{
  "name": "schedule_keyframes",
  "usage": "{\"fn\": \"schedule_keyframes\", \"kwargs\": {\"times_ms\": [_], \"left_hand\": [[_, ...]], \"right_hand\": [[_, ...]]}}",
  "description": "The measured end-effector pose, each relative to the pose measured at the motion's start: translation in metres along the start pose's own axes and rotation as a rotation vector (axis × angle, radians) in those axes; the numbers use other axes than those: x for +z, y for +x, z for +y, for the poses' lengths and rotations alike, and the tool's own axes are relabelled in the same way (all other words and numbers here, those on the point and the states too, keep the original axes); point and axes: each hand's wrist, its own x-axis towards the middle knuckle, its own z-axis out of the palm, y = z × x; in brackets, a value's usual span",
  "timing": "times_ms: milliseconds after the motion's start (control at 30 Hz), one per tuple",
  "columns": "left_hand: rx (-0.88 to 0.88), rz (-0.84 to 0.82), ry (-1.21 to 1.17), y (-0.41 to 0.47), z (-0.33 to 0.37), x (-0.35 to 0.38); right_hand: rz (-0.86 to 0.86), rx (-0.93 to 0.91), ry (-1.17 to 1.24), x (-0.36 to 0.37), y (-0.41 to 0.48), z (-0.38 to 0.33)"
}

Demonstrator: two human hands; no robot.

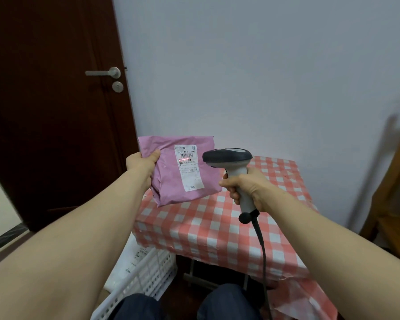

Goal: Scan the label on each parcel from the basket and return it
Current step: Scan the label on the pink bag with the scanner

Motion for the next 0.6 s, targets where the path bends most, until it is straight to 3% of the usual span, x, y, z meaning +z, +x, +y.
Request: {"fn": "schedule_keyframes", "kwargs": {"times_ms": [600], "left_hand": [[0.011,0.028,0.006,0.0050,-0.0004,-0.0009]], "right_hand": [[-0.018,-0.007,0.036,-0.0010,0.0010,-0.0021]]}}
